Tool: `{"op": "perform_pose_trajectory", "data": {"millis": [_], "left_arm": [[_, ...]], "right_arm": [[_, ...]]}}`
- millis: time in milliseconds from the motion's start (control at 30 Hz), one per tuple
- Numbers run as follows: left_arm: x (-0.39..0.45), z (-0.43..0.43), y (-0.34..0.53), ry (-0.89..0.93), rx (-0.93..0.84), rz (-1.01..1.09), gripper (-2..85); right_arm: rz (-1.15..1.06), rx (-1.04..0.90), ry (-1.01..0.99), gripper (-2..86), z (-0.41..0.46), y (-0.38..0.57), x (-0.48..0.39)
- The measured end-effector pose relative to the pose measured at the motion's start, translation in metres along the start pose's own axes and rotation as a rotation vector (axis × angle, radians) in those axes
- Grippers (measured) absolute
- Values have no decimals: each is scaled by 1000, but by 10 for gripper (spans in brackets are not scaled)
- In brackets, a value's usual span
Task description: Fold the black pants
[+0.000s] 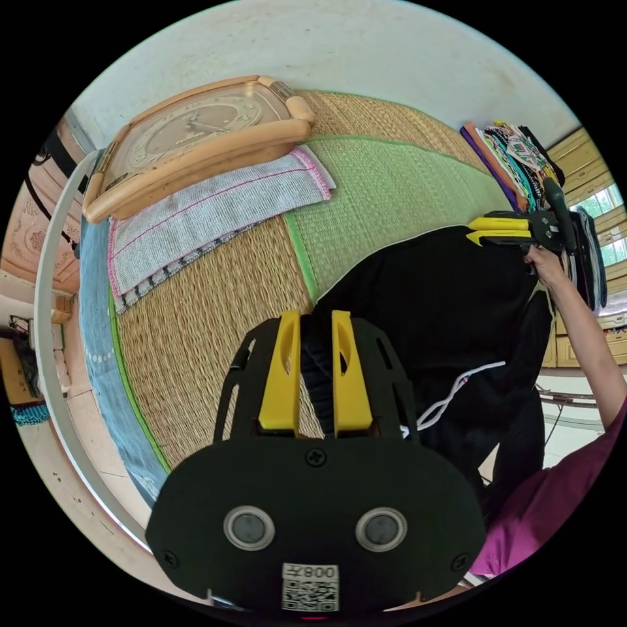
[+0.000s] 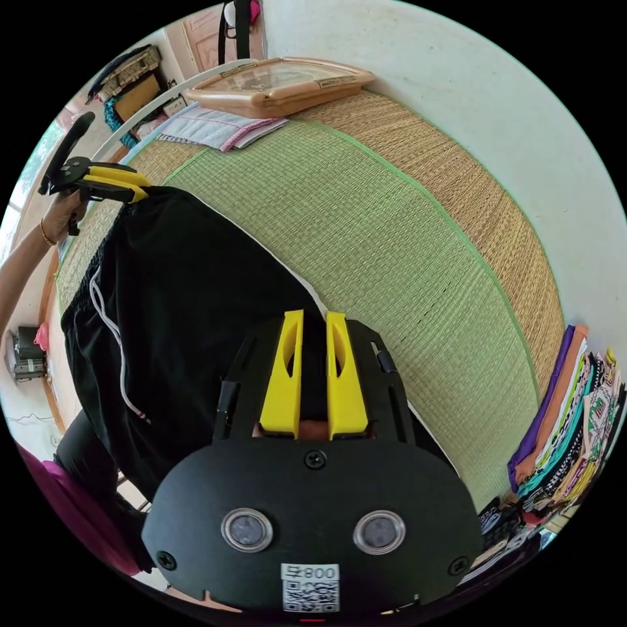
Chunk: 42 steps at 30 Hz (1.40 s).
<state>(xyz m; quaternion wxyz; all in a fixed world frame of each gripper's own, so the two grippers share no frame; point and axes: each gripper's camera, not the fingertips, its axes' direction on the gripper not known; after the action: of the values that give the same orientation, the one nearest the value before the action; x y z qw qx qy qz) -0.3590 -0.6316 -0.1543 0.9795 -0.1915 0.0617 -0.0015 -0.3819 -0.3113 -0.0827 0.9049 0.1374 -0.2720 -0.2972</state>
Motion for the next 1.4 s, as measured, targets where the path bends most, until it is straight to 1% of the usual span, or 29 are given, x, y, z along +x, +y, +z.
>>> {"op": "perform_pose_trajectory", "data": {"millis": [67,300,500,733,867,1033,1400], "left_arm": [[1,-14,2,18,22,2,51],[13,-70,12,26,74,24,32],[30,-122,32,33,140,40,26],[68,-185,82,76,213,112,23],[96,-204,114,44,196,170,23],[129,-215,159,23,135,221,24],[161,-193,231,34,19,175,25]], "right_arm": [[8,-10,-8,34,-4,-5,-1],[74,22,-78,13,-30,1,7],[96,97,-76,8,-82,26,0],[104,194,-42,7,-161,88,-36],[105,212,-48,7,-193,130,-67],[82,199,-50,7,-216,172,-114],[43,99,-89,8,-214,233,-208]]}}
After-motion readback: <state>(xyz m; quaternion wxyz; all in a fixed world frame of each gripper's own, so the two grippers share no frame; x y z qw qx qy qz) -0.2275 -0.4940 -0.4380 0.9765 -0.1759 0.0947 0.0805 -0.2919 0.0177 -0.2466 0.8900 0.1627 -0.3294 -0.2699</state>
